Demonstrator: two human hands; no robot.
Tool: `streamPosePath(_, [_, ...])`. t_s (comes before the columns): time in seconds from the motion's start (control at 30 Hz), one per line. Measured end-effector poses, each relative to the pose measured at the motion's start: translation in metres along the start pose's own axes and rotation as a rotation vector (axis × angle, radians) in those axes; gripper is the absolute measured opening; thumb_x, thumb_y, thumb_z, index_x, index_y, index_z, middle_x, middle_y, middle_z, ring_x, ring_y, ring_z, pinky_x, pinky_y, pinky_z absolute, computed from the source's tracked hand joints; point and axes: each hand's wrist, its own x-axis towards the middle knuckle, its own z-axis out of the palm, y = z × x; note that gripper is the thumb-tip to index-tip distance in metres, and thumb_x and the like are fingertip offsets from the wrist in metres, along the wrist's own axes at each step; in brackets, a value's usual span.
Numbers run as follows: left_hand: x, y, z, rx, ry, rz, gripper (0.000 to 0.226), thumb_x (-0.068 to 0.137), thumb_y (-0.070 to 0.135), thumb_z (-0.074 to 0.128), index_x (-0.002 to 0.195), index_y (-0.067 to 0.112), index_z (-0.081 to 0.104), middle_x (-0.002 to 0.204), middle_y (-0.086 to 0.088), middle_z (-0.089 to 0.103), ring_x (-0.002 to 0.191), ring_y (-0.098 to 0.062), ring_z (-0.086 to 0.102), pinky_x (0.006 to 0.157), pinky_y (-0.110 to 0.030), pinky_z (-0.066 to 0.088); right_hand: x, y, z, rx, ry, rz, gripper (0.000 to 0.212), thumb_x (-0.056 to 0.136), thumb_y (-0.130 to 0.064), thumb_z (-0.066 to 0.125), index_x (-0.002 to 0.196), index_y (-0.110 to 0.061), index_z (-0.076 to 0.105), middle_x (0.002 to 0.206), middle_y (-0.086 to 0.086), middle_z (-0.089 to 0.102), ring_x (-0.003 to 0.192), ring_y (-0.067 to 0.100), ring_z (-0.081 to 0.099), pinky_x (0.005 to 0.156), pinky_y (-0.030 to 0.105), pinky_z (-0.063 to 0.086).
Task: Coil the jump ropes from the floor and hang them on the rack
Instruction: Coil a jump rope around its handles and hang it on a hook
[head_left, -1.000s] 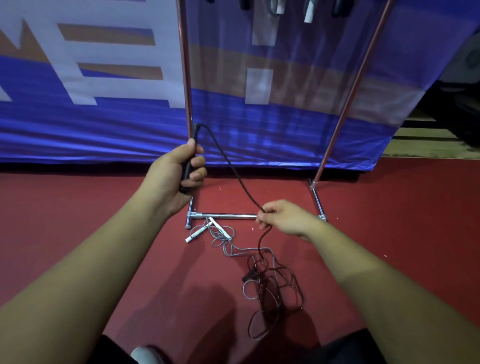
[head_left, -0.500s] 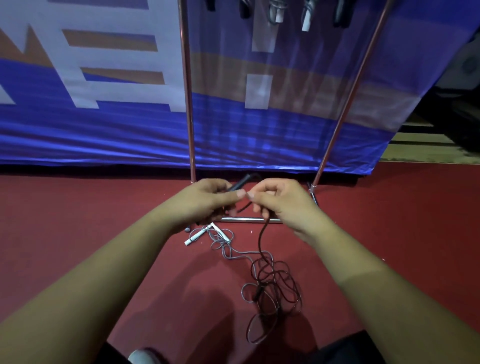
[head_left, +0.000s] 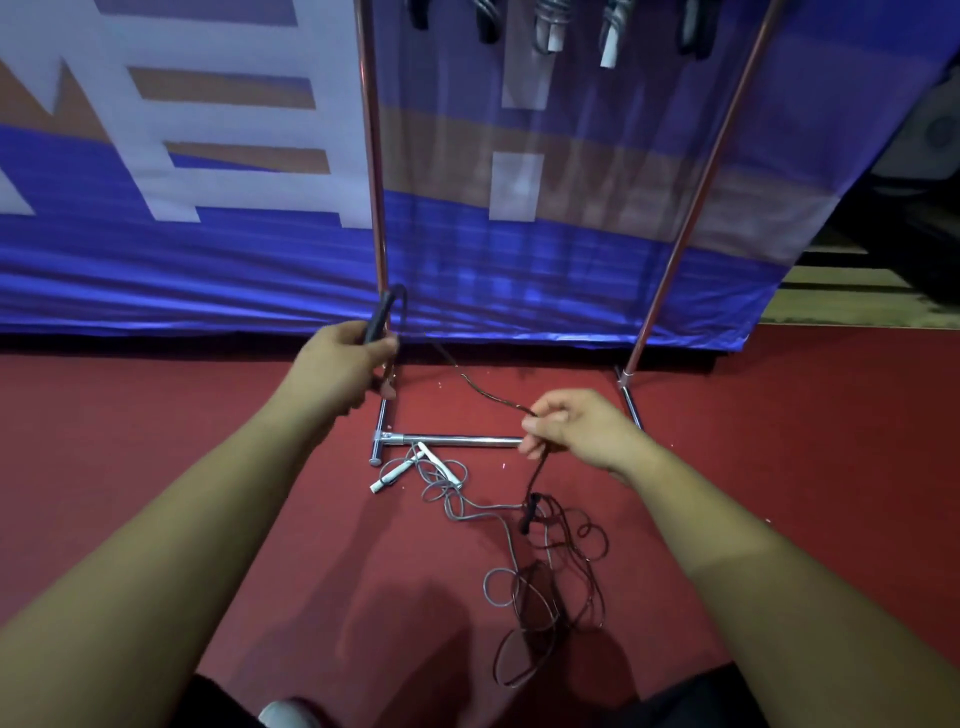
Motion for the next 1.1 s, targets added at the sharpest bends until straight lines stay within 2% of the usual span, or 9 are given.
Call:
streamPosePath(0.1, [0.003,-0.005,0.006,0.257,0.091,0.044,0.015,0.099,0.021,0.056,0.094,0.009,0.063,0.075,-0.018,0.069,0.031,-0.003,0.041,0.043,-0.025,0.03,-0.004,-0.022,0.006,0.032,0.159,-0.077,0.004,0.091,-0.004,0.065,0.093,-0.002,0.062,0.07,0.009,0.072,0.043,0.011,0.053,0.048,0.018,0.042])
streamPosePath(0.27, [-0.014,0.003,0.03,-0.081,-0.242,0.074,0.015,0.1,0.018,0.057,0.109,0.008,0.064,0.09,-0.006,0.073,0.043,-0.006,0.057,0.038,-0.015,0.031,-0.017,-0.046,0.021,0.047,0.147,-0.154,0.002,0.089,-0.006,0.069,0.089,-0.004,0.068,0.064,0.003,0.063,0.041,0.006,0.042,0.043,0.018,0.034])
streamPosePath(0.4, [-0.024,0.005,0.037,0.073,-0.506,0.095,0.019,0.099,0.027,0.059,0.087,0.013,0.062,0.056,0.003,0.062,0.037,-0.009,0.043,0.035,-0.019,0.026,-0.017,-0.055,0.024,0.036,0.145,-0.239,0.003,0.089,-0.007,0.069,0.088,-0.004,0.069,0.062,0.001,0.063,0.045,0.006,0.045,0.044,0.016,0.036])
streamPosePath(0.57, [-0.013,0.013,0.031,-0.43,-0.344,-0.031,0.024,0.098,0.014,0.057,0.075,0.011,0.052,0.055,0.002,0.036,0.035,-0.006,0.027,0.032,-0.015,0.016,-0.013,-0.029,-0.001,-0.259,-0.064,-0.143,0.014,0.088,-0.001,0.067,0.078,-0.011,0.063,0.066,0.002,0.066,0.055,0.008,0.057,0.058,0.019,0.046])
streamPosePath(0.7, [0.002,0.011,0.01,-0.592,-0.202,-0.026,0.022,0.1,0.017,0.054,0.079,0.012,0.052,0.058,0.002,0.039,0.036,-0.007,0.03,0.032,-0.016,0.017,-0.009,0.0,-0.023,-0.435,-0.124,-0.006,0.019,0.087,0.005,0.064,0.081,-0.013,0.067,0.079,0.005,0.07,0.069,0.005,0.061,0.072,0.016,0.047])
streamPosePath(0.8, [0.007,0.002,0.005,-0.268,-0.028,-0.023,0.015,0.099,0.013,0.054,0.085,0.01,0.057,0.069,-0.005,0.062,0.041,-0.013,0.056,0.034,-0.017,0.021,-0.006,0.003,-0.024,-0.169,-0.02,0.003,0.013,0.092,0.007,0.058,0.094,-0.005,0.062,0.084,0.017,0.072,0.069,0.011,0.067,0.072,0.016,0.05])
streamPosePath(0.9, [0.007,-0.002,0.007,0.094,0.052,0.007,0.009,0.099,0.016,0.055,0.099,0.008,0.06,0.064,-0.008,0.066,0.059,-0.024,0.073,0.033,-0.019,0.025,-0.002,-0.005,-0.017,-0.032,0.057,-0.009,0.011,0.093,0.003,0.06,0.09,-0.006,0.056,0.077,0.016,0.072,0.051,0.017,0.062,0.055,0.023,0.05])
streamPosePath(1.0, [-0.008,0.008,0.02,0.017,-0.129,0.046,0.013,0.099,0.016,0.058,0.106,0.005,0.063,0.07,-0.015,0.065,0.045,-0.014,0.065,0.033,-0.018,0.024,-0.008,-0.025,0.001,-0.078,0.023,-0.061,0.008,0.09,-0.001,0.066,0.087,-0.005,0.06,0.074,0.011,0.074,0.045,0.014,0.056,0.048,0.021,0.045])
streamPosePath(1.1, [-0.03,0.013,0.039,-0.017,-0.396,0.044,0.017,0.1,0.02,0.058,0.107,0.005,0.064,0.058,-0.002,0.064,0.035,-0.006,0.055,0.034,-0.015,0.023,-0.014,-0.045,0.017,-0.03,0.032,-0.131,0.006,0.088,-0.002,0.069,0.089,-0.001,0.064,0.067,0.007,0.071,0.043,0.011,0.054,0.044,0.018,0.042])
